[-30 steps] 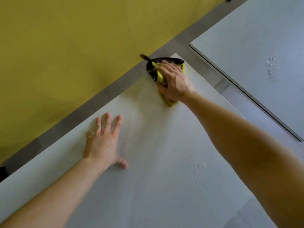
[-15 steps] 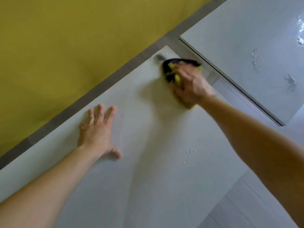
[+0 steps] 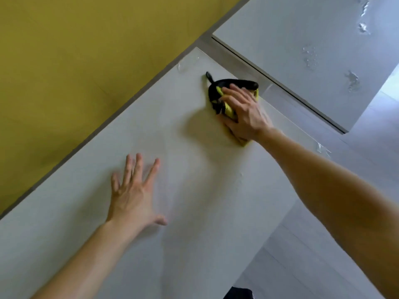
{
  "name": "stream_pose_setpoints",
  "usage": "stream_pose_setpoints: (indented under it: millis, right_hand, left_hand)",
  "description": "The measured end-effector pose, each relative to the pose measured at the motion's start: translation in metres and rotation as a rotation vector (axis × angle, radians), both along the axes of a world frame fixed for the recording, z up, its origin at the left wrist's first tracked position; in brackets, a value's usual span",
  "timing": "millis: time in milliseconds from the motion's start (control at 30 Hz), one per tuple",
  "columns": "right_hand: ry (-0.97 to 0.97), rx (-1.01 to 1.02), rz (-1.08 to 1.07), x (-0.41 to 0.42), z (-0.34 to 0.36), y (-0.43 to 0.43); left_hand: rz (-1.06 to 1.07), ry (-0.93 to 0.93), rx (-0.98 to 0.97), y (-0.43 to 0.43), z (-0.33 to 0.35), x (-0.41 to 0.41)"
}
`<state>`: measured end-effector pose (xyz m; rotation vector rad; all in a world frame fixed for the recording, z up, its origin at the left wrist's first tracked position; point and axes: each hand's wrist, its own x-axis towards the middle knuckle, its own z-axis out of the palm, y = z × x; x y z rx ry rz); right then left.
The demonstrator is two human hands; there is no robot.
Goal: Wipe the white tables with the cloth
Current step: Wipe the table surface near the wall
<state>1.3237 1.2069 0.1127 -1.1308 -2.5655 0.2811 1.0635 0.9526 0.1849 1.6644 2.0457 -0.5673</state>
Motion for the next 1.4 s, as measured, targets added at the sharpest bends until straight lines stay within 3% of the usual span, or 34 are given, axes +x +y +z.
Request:
stream_pose_setpoints:
  millis: [67, 133, 200, 267, 300, 333, 367, 500, 600, 633, 667, 733, 800, 833, 900, 1000, 1067, 1133, 1167, 1233, 1300, 1333, 1400]
  right_hand:
    - [-0.02, -0.047, -0.215, -0.01, -0.004, -0.003]
    - [0.037, -0.06, -0.29, -0.035, -0.007, -0.05]
    - [0.092, -0.084, -0.039, -0.054, -0.012, -0.121]
    - [-0.003, -0.126, 0.425, -0.047, -0.009, -0.174]
    - [-0.049, -0.128, 0.62, -0.034, -0.007, -0.171]
    - [-0.053, -0.093, 0.685, -0.02, -0.005, -0.15]
    - [-0.037, -0.052, 0.615, -0.007, -0.004, -0.12]
    - [-0.015, -0.01, -0.141, 0.041, -0.003, -0.016]
    - [0.09, -0.062, -0.438, 0.001, -0.009, -0.07]
    - [0.125, -0.078, -0.429, -0.019, -0.01, -0.118]
    - [0.148, -0.124, -0.278, -0.036, -0.009, -0.169]
    - [0.062, -0.209, 0.248, -0.046, -0.008, -0.253]
    - [0.007, -0.198, 0.668, -0.019, -0.009, -0.256]
    - [0.038, -0.162, 0.687, 0.001, -0.012, -0.23]
    - [0.046, -0.095, 0.439, 0.045, -0.009, -0.155]
    - [-0.031, -0.072, -0.214, 0.093, -0.001, -0.061]
    - [-0.004, -0.093, -0.477, 0.078, -0.008, -0.062]
    - [0.085, -0.098, -0.529, 0.03, -0.013, -0.126]
    - [0.113, -0.134, -0.42, 0.003, -0.013, -0.177]
    - [0.06, -0.231, 0.035, -0.029, -0.008, -0.277]
    - [-0.015, -0.257, 0.501, -0.02, -0.004, -0.304]
    - [-0.021, -0.25, 0.624, -0.005, -0.007, -0.285]
    - [-0.028, -0.177, 0.539, 0.028, -0.011, -0.217]
  left_hand:
    - [-0.007, 0.004, -0.018, -0.016, -0.006, 0.012]
    - [0.021, 0.0, -0.005, -0.019, -0.009, 0.016]
    - [0.017, 0.005, 0.001, -0.018, -0.01, 0.014]
    - [0.012, 0.011, 0.009, -0.017, -0.009, 0.014]
    - [0.015, 0.016, 0.011, -0.017, -0.008, 0.015]
    - [0.013, 0.028, 0.007, -0.016, -0.009, 0.018]
    - [0.009, 0.041, 0.001, -0.016, -0.009, 0.019]
    - [0.01, 0.045, 0.0, -0.014, -0.011, 0.018]
    - [0.0, 0.038, -0.009, -0.014, -0.011, 0.018]
    - [0.01, 0.041, -0.003, -0.015, -0.011, 0.019]
    - [0.016, 0.05, 0.011, -0.015, -0.01, 0.019]
    - [-0.019, 0.055, 0.046, -0.015, -0.012, 0.018]
    - [-0.03, 0.052, 0.067, -0.017, -0.015, 0.015]
    - [-0.026, 0.051, 0.04, -0.016, -0.015, 0.014]
    - [-0.022, 0.05, 0.008, -0.016, -0.019, 0.012]
    - [-0.008, 0.049, 0.023, -0.016, -0.022, 0.01]
    - [0.003, 0.047, 0.016, -0.015, -0.023, 0.011]
    - [0.012, 0.046, 0.004, -0.015, -0.021, 0.012]
    - [0.013, 0.05, 0.001, -0.016, -0.019, 0.013]
    - [0.007, 0.058, 0.019, -0.016, -0.015, 0.016]
    - [-0.017, 0.064, 0.016, -0.014, -0.014, 0.017]
    - [-0.016, 0.059, 0.01, -0.014, -0.014, 0.017]
    - [0.003, 0.047, 0.002, -0.014, -0.016, 0.016]
